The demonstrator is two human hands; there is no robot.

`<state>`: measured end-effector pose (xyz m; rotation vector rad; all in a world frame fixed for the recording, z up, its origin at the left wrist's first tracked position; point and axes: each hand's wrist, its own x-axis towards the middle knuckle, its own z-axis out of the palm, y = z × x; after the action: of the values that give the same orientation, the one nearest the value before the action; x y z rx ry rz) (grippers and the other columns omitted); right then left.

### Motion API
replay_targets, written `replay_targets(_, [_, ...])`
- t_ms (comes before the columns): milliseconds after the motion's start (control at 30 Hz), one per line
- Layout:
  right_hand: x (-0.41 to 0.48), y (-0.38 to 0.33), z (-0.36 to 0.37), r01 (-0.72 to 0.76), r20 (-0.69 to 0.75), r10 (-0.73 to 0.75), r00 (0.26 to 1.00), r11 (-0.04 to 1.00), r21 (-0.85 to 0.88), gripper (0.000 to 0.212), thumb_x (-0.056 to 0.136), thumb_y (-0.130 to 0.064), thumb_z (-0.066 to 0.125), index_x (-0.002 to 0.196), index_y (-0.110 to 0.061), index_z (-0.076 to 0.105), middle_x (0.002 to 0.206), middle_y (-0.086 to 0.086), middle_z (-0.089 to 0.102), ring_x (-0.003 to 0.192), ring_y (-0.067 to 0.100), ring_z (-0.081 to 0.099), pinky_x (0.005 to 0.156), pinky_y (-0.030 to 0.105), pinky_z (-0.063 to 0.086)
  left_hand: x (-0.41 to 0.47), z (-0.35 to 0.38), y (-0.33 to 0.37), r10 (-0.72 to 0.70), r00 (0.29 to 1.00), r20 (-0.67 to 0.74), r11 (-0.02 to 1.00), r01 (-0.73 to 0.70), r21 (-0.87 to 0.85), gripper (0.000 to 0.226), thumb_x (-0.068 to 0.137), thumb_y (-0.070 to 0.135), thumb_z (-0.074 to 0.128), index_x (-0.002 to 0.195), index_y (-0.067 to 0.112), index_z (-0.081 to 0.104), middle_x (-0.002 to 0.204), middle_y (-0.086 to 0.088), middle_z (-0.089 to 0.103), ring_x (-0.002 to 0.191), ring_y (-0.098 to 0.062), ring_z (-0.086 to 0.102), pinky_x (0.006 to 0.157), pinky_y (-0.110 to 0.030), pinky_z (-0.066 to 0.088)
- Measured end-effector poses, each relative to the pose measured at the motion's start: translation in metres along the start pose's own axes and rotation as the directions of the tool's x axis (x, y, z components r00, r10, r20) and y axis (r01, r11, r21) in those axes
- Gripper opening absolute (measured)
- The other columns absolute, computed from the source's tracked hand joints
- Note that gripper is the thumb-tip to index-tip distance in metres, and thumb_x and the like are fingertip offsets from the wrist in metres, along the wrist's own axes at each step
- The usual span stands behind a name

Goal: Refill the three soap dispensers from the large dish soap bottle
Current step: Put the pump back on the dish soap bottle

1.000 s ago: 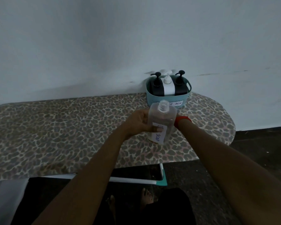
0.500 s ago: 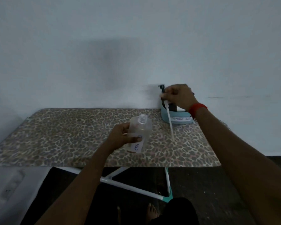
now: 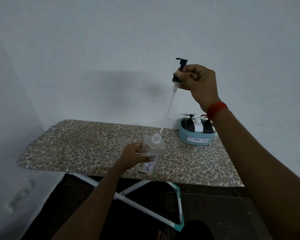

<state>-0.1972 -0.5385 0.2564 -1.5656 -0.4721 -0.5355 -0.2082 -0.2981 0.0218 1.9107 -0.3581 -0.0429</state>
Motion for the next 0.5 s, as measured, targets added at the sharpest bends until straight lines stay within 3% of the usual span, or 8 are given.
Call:
replay_targets(400, [-0.030,0.017,0.031,-0.060,0.069,0.059,0.996,0.998,0.020,0.025,0.088,0.002,0.072,0.110,0.013,0.065,0.097,0.026,0.072,0.086,0.024,0.075,0.081,0.039,0.062,-0.008,-0.002,0.016,0.025,0.999,-0.028,0.999,-0.025,-0.031,0.048,0.070,0.016,0.092,0.115,0.010,0.075,0.106,-0.003,0.078,0.100,-0.016,0.074,0.086,-0.036,0.061])
replay_targets(500, [-0.050,0.032,0.040,-0.104,0.114,0.100,0.989,0.994,0.035,0.025,0.086,0.006,0.071,0.109,0.014,0.064,0.102,0.027,0.072,0.093,0.033,0.073,0.091,0.046,0.059,-0.004,-0.006,0.028,0.026,0.998,-0.062,0.997,-0.030,-0.064,0.049,0.069,0.020,0.093,0.115,0.014,0.075,0.106,0.001,0.078,0.100,-0.014,0.074,0.089,-0.041,0.061])
